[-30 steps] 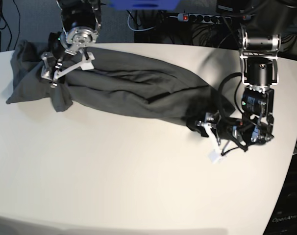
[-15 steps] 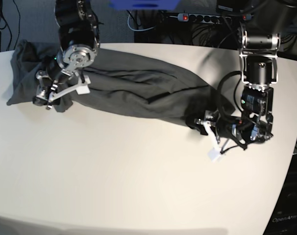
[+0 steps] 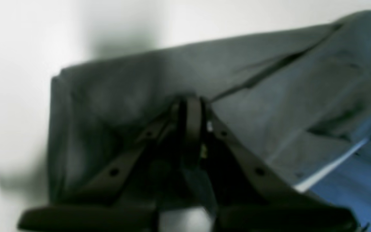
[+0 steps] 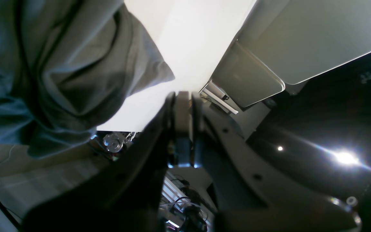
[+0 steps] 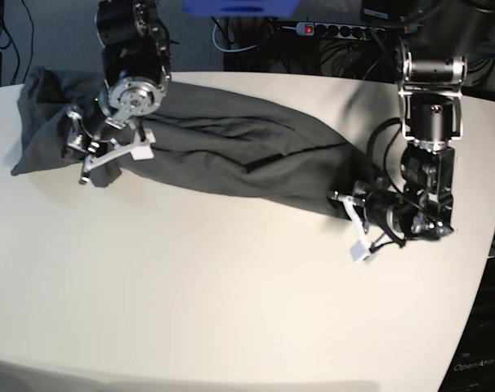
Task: Fold the T-shirt properly
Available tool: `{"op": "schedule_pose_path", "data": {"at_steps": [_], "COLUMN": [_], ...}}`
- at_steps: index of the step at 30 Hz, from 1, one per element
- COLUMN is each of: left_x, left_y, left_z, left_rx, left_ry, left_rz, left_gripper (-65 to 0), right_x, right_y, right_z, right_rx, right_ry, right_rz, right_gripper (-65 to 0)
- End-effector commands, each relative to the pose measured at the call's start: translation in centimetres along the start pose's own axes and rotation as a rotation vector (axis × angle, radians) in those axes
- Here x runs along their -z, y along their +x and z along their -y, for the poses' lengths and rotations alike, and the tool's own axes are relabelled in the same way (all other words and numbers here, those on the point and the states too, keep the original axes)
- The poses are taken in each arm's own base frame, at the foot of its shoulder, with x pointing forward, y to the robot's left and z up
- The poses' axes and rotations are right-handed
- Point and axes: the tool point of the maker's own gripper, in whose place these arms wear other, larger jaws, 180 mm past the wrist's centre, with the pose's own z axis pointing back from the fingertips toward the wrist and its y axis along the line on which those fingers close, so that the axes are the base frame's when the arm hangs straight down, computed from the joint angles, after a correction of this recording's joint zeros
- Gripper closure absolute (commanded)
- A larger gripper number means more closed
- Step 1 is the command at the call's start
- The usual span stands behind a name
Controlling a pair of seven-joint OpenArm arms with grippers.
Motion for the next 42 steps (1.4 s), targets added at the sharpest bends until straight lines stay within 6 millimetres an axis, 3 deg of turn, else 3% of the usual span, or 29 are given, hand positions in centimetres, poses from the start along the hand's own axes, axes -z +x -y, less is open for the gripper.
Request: {"op": "schedule_pose_path", "data": {"at_steps": [1, 8, 15, 20, 30, 37, 42], "left_x": [-0.6, 1.5, 3.8, 3.1, -0.2, -0.4, -0.1], "left_y": [2.3, 2.0, 0.0, -1.2, -3.2, -6.4, -8.7], "left_z": [0.4, 0.9, -1.7, -3.9, -8.6, -9.6, -9.9], "left_rx": [0.026, 0.051, -0.035, -0.069, -0.098, -0.127, -0.148], "left_ry": [-0.003, 0.052, 0.071, 0.104, 0.200, 0.216, 0.218], "left_rz": [0.060, 0.010, -0.062, -0.072, -0.099, -0.145, -0.175], "left_gripper": [-2.2, -2.2, -2.2, -2.2, -2.2, -2.2, -2.2], "right_x": [-0.2, -0.3, -0.2, -0.1, 0.3, 0.3, 1.1], "right_y": [-0.7, -0.7, -0.7, -0.5, -0.4, 1.4, 1.2], "right_z": [1.0, 0.8, 1.1, 1.7, 3.9, 2.0, 0.7], "right_rx": [0.016, 0.013, 0.017, 0.026, 0.069, 0.129, 0.211], "right_ry": [-0.031, -0.029, -0.035, -0.045, -0.083, 0.013, 0.100], "right_rz": [-0.035, -0.033, -0.034, -0.030, -0.036, 0.064, 0.076], "right_gripper": [-0.1, -0.1, -0.1, -0.1, -0.1, -0.1, -0.1]}}
